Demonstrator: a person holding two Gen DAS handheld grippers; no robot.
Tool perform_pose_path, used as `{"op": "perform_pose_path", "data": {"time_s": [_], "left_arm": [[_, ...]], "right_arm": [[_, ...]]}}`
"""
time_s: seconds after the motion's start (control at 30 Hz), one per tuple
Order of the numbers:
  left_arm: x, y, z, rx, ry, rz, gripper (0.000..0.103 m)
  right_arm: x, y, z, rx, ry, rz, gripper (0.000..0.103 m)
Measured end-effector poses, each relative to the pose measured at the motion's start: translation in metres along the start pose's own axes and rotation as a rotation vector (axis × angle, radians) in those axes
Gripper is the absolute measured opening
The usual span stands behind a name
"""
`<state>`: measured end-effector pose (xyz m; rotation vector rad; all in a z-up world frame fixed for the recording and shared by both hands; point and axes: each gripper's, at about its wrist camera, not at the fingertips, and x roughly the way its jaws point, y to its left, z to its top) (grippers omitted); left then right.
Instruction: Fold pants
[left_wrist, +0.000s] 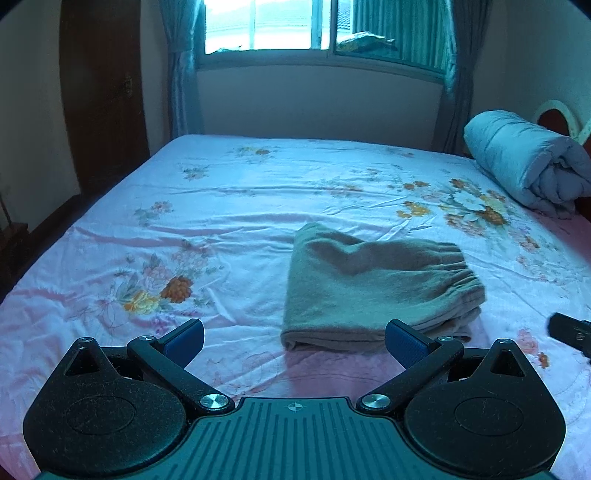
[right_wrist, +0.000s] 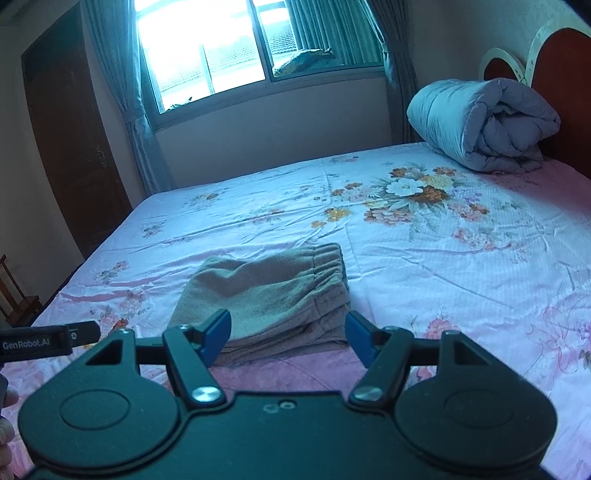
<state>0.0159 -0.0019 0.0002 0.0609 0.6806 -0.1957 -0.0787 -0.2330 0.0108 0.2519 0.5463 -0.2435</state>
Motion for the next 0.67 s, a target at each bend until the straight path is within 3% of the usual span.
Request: {"op": "perform_pose_path", "data": {"time_s": [0.17, 0.27, 0.4, 0.57, 0.67], "left_arm": [[0.011, 0.023, -0.001, -0.069, 0.008, 0.031, 0.103], [0.015, 0.032, 0.001, -0.108, 0.001, -0.023, 0.103], [0.018, 0.030, 0.003, -0.073, -0.014, -0.032, 0.103], [0.003, 0.011, 0.007, 0.005, -0.092, -0.068, 0.103], [-0.003, 0.007, 0.007, -0.019, -0.126, -0.055, 0.103]], "right_arm": [[0.008, -0.010, -0.002, 0.023, 0.012, -0.021, 0.061], [0.011, -0.012, -0.004, 0.035, 0.020, -0.021, 0.061], [0.012, -0.005, -0.005, 0.012, 0.021, 0.001, 0.061], [0.012, -0.002, -0.004, 0.004, 0.017, 0.013, 0.062], [0.010, -0.002, -0.003, 0.012, 0.011, 0.019, 0.062]]}}
